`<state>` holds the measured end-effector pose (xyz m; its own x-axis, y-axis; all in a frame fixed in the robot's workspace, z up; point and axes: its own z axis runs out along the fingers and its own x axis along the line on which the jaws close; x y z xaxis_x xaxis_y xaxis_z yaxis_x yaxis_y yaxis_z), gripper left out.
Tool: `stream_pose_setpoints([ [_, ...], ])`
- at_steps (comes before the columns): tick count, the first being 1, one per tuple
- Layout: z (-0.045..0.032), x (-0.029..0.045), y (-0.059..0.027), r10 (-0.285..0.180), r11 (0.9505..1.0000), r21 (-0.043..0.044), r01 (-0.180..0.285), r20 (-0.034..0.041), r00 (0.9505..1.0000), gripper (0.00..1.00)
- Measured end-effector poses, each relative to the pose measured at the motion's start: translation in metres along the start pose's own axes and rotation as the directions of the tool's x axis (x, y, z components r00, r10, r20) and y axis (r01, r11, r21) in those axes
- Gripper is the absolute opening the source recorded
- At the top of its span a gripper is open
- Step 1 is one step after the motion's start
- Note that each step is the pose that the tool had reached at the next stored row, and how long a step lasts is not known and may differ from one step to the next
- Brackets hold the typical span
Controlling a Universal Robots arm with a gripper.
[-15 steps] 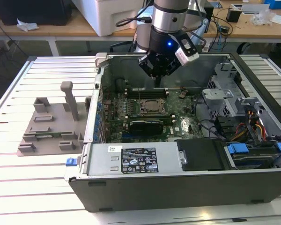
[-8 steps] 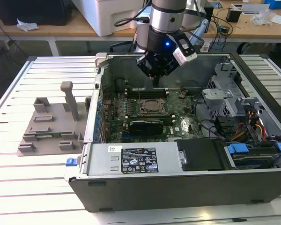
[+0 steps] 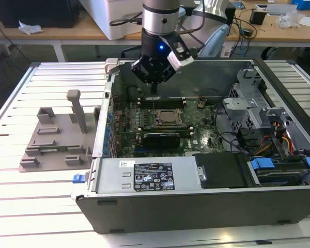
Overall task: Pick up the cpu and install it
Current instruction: 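Install the first cpu locking lever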
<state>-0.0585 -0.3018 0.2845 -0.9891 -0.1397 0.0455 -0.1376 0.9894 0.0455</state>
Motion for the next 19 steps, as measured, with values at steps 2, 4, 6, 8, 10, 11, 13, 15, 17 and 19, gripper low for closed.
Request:
stream_pose_setpoints([
  [2,0.0021,0.0071,0.0066,0.0,1.0,0.0,0.0,-0.0001,1.0,0.11],
  [4,0.0044,0.0082,0.0117,0.0,1.0,0.0001,0.0,-0.0002,1.0,0.11],
  [6,0.0088,0.0077,0.0162,0.0,1.0,0.0,0.0,-0.0001,1.0,0.11],
  [8,0.0136,0.0073,0.0195,0.0,1.0,0.0001,0.0,-0.0002,1.0,0.11],
  [10,0.0163,0.0072,0.0202,0.0,1.0,0.0,0.0,0.0,1.0,0.11],
  [11,0.0172,0.007,0.0201,0.0,1.0,0.0,0.0,-0.0001,1.0,0.11],
  [13,0.0178,0.0049,0.0198,0.0,1.0,0.0,0.0,0.0,1.0,0.11],
  [15,0.0185,0.0012,0.0192,0.0,1.0,0.0001,0.0,-0.0002,1.0,0.11],
  [17,0.0197,-0.0031,0.0186,0.0,1.0,-0.0001,0.0,-0.0007,1.0,0.11],
  [19,0.0221,-0.0068,0.018,0.0,1.0,-0.0002,0.0,-0.0017,1.0,0.11],
])
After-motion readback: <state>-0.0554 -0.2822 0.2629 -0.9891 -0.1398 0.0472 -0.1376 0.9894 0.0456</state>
